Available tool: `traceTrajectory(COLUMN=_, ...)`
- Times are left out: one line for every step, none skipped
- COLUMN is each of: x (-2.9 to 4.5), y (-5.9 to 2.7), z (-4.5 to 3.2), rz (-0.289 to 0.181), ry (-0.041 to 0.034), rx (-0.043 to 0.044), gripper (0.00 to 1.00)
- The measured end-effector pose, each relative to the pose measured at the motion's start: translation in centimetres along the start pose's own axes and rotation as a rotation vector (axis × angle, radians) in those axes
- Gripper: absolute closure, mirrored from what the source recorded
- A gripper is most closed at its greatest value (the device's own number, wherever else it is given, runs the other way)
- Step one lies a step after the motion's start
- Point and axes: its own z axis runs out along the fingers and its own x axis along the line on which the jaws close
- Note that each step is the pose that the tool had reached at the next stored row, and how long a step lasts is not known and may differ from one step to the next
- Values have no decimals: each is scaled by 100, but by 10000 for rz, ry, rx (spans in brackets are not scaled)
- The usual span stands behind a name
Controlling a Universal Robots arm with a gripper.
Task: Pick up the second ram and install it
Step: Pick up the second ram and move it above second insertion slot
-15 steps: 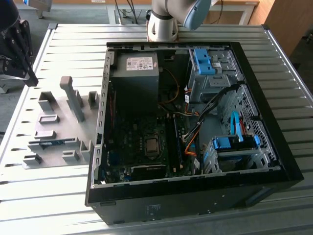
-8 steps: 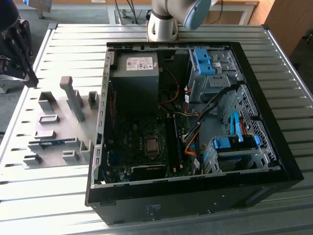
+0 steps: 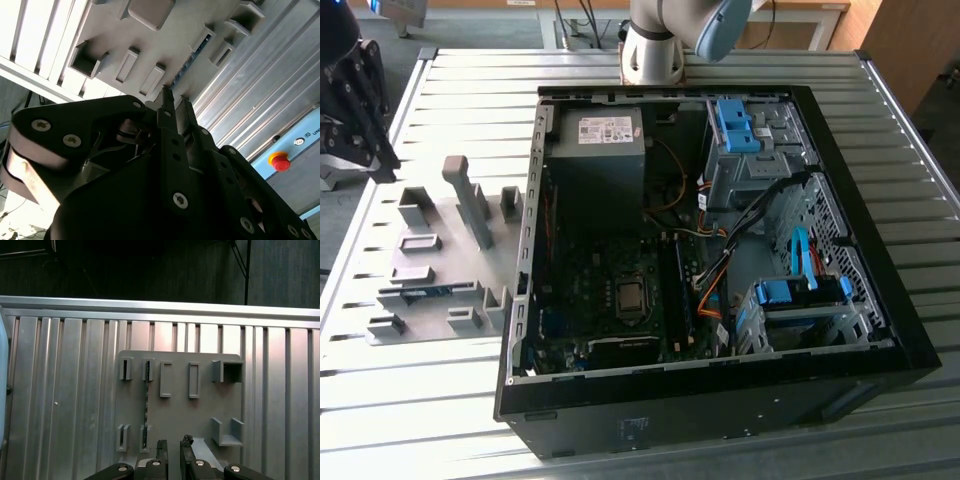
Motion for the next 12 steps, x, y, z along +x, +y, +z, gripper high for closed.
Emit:
traceTrajectory(x=0, y=0, z=4, rz=0, ry=-1, rx=1, gripper=76)
traceTrajectory(x=1, y=1, z=8, rz=0, ry=-1, rx=1, gripper=76)
traceTrajectory(x=1, y=1, z=11, rz=0, ry=0, rx=0, gripper=76)
traceTrajectory(x=1, y=1, z=15, rz=0, ry=1, rx=-1, gripper=76)
traceTrajectory(x=2, y=0, z=18, rz=0, ry=1, rx=-1, gripper=76)
traceTrajectory(x=2, y=0, z=21, rz=0, ry=1, rx=-1, gripper=76)
traceTrajectory(x=3, y=0, z=24, rz=0, ry=0, rx=-1, gripper=76)
traceTrajectory(x=3, y=0, z=27, rz=0, ry=1, rx=-1, gripper=76)
traceTrajectory(x=3, y=0, z=30, rz=0, ry=1, rx=-1, gripper=76)
traceTrajectory(x=3, y=0, z=33, rz=1, ry=0, rx=0, gripper=76)
traceTrajectory(x=3, y=-1, z=36, rz=0, ry=0, rx=-1, gripper=75)
traceTrajectory(x=3, y=-1, z=39, rz=0, ry=0, rx=0, gripper=75)
